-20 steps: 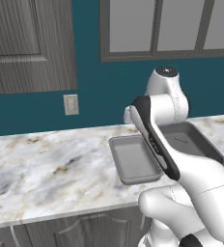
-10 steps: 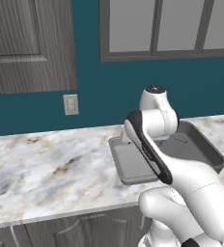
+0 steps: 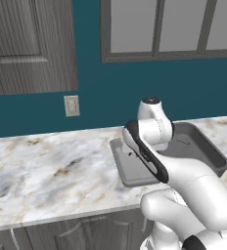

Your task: Place one carrot and one fish in each tupperware on the nearby counter, to pack two identical lunches.

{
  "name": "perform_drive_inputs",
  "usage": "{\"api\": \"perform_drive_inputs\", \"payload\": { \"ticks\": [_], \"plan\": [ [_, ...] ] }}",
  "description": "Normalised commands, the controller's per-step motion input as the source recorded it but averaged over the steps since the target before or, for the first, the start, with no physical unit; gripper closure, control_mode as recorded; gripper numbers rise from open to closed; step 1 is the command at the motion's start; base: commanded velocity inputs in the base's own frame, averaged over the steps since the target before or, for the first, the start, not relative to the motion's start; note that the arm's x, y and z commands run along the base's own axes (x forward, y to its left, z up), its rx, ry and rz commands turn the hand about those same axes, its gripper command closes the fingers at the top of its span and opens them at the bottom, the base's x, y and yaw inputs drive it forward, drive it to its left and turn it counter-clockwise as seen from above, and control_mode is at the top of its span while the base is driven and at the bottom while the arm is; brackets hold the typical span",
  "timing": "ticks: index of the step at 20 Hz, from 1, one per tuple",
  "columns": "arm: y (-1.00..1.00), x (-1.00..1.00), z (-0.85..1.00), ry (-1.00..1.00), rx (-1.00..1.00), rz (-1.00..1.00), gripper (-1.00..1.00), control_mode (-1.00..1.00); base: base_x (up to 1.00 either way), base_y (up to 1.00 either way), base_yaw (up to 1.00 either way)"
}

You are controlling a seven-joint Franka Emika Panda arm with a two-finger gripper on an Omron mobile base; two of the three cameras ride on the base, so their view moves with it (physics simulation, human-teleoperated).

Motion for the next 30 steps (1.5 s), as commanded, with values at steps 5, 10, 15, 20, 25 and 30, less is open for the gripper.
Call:
{"api": "perform_drive_inputs", "payload": {
  "ticks": [5, 10, 15, 20, 25, 30],
  "plan": [
    [0.00, 0.29, -0.32, 0.00, 0.00, -0.04, 1.00, -1.00, 0.00, 0.00, 0.00],
    [-0.01, 0.32, -0.37, 0.00, 0.00, -0.02, 1.00, -1.00, 0.00, 0.00, 0.00],
    [0.00, 0.52, -0.36, 0.00, 0.00, -0.01, 1.00, -1.00, 0.00, 0.00, 0.00],
    [0.00, 0.49, -0.36, 0.00, 0.00, 0.00, 1.00, -1.00, 0.00, 0.00, 0.00],
    [0.00, 0.37, -0.43, 0.00, 0.00, 0.00, 1.00, -1.00, 0.00, 0.00, 0.00],
    [0.00, 0.30, -0.43, 0.00, 0.00, 0.00, 1.00, -1.00, 0.00, 0.00, 0.00]
  ]
}}
